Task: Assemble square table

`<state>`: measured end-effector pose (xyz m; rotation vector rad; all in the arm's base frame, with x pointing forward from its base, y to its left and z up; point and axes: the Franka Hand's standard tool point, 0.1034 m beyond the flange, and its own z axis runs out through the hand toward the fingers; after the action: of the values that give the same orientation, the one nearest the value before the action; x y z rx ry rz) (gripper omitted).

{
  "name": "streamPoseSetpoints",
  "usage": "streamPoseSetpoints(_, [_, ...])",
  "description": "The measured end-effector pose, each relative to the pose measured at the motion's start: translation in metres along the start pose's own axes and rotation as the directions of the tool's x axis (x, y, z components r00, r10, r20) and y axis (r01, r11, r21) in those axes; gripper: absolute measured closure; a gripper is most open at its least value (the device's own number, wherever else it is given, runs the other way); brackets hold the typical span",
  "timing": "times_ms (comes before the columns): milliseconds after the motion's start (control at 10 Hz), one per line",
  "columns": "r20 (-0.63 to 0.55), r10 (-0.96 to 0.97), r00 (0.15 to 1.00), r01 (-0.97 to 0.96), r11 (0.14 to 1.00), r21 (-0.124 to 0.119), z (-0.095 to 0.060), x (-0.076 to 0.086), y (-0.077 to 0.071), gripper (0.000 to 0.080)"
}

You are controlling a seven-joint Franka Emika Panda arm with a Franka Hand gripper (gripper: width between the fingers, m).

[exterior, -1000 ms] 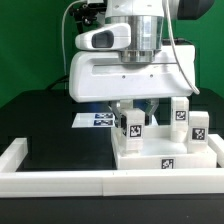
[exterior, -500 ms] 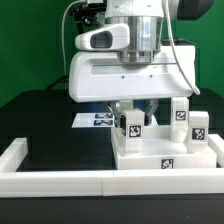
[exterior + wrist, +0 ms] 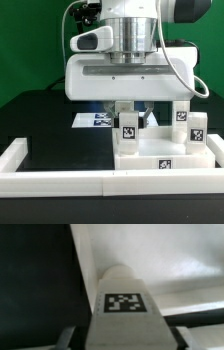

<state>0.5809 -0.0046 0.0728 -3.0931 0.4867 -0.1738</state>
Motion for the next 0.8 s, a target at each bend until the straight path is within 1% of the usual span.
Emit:
streamPoseSetpoints(200, [0.002, 0.157, 0.988, -0.157, 0.988, 0.002, -0.001, 0.000, -0.004, 0.0508])
streamPoseSetpoints(400, [0.007, 0.346, 0.938, -0.346, 0.938, 0.010, 0.000, -0.002, -0.008, 0.0508])
streamPoseSetpoints(500, [0.013, 0.505, 0.863, -0.506, 0.863, 0.014, 0.001, -0.003, -0.012, 0.0508])
streamPoseSetpoints(600, [0.012, 0.574, 0.819, -0.574, 0.819, 0.015, 0.001, -0.003, -0.014, 0.0508])
streamPoseSetpoints(800, [0.014, 0.725, 0.689, -0.725, 0.689, 0.016, 0.001, -0.003, -0.014, 0.0508])
